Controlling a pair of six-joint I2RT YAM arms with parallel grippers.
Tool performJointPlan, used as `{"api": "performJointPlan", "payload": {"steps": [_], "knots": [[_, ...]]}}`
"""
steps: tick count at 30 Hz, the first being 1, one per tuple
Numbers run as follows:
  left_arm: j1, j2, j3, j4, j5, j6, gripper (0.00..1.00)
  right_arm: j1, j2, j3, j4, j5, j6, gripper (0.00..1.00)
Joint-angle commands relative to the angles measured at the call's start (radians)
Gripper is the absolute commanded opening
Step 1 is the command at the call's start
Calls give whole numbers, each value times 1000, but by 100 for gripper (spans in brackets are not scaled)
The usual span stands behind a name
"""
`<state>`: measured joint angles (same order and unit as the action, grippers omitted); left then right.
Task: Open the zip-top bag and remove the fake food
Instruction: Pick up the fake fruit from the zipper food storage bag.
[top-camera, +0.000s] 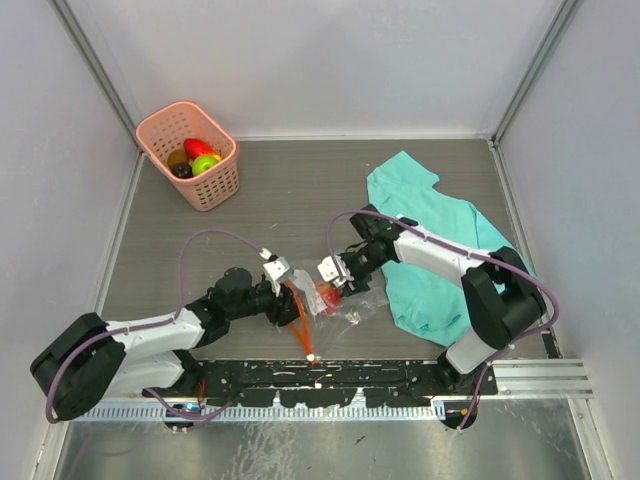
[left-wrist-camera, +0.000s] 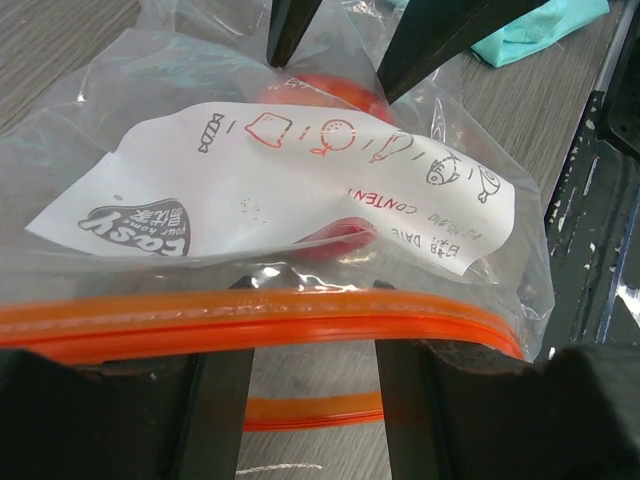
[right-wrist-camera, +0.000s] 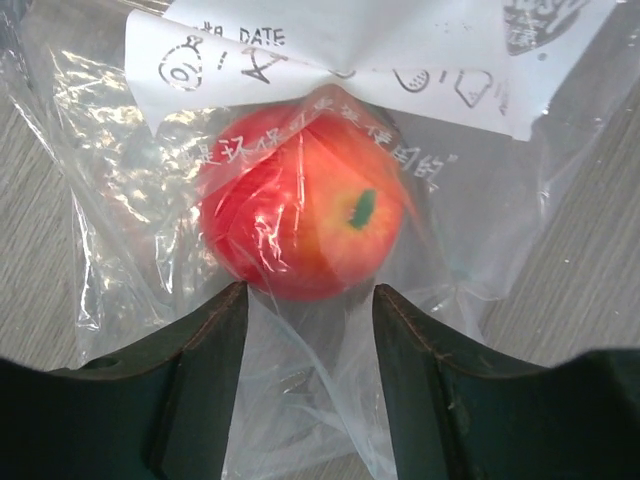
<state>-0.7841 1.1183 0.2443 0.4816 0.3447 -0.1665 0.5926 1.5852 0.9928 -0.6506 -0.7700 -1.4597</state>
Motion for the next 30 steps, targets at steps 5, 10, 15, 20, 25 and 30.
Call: {"api": "performJointPlan", "payload": {"steps": [5, 10, 15, 20, 25, 30], "knots": [[-24, 59, 11, 156, -22, 27, 55, 41, 32, 13, 19, 18, 15, 49], [-40, 101, 24, 171, -55, 27, 60, 58, 41, 20, 19, 18, 28, 42], [-56, 126, 36, 178, -89, 25, 67, 66, 42, 26, 20, 10, 41, 37], [-68, 144, 46, 181, -116, 15, 72, 74, 48, 35, 12, -3, 48, 30], [-80, 187, 50, 203, -152, -6, 78, 80, 61, 48, 1, -29, 62, 23], [-88, 218, 55, 233, -164, -20, 81, 82, 84, 72, -22, -71, 80, 18]]}}
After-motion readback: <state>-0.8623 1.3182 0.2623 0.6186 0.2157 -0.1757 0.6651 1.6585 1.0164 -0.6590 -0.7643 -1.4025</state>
